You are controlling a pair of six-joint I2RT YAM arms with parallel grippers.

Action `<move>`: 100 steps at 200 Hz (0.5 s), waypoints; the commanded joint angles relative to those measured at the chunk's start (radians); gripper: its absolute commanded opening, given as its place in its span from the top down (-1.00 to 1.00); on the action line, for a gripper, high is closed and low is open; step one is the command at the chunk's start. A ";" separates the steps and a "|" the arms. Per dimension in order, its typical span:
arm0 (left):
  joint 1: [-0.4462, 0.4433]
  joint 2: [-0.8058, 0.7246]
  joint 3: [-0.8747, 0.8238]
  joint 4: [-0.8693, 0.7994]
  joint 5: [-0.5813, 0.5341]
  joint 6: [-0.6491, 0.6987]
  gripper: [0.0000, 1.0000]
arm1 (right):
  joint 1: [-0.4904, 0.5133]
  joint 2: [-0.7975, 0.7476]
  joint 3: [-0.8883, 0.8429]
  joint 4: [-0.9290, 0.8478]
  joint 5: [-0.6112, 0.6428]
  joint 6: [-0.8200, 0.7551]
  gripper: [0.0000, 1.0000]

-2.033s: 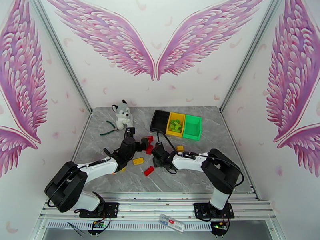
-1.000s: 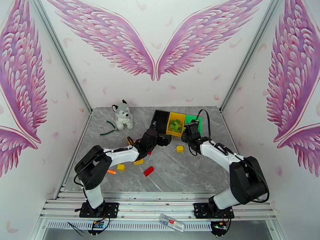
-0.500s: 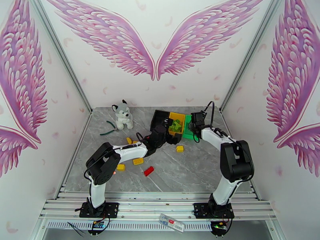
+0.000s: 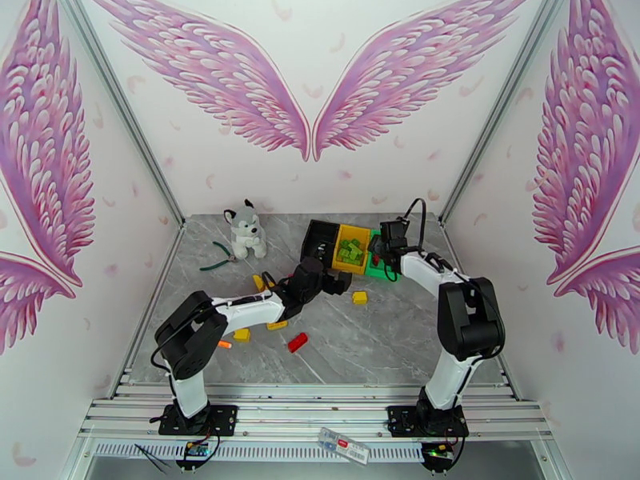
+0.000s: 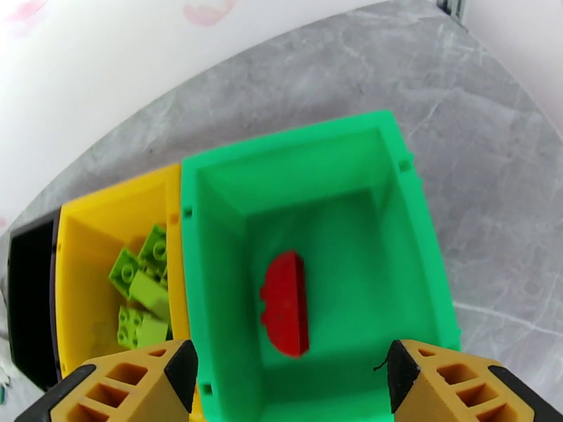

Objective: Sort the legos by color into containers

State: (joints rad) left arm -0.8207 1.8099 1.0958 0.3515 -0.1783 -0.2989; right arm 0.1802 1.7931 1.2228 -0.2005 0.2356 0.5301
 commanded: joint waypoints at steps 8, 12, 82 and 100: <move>0.022 -0.086 -0.072 -0.001 -0.075 -0.011 -0.96 | 0.079 -0.098 -0.091 0.073 -0.071 -0.055 -0.60; 0.025 -0.092 -0.082 -0.004 -0.081 -0.014 -0.96 | 0.089 -0.105 -0.102 0.074 -0.077 -0.057 -0.62; 0.149 -0.254 -0.299 -0.007 -0.139 -0.149 -0.97 | 0.353 -0.223 -0.293 0.091 -0.171 -0.156 -0.84; 0.172 -0.290 -0.340 -0.011 -0.151 -0.165 -0.97 | 0.421 -0.239 -0.321 0.091 -0.215 -0.169 -0.88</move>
State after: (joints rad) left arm -0.6697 1.5898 0.8028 0.3454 -0.3008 -0.4129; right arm 0.5278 1.5963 0.9428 -0.1215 0.0902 0.4129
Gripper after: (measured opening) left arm 0.988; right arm 0.930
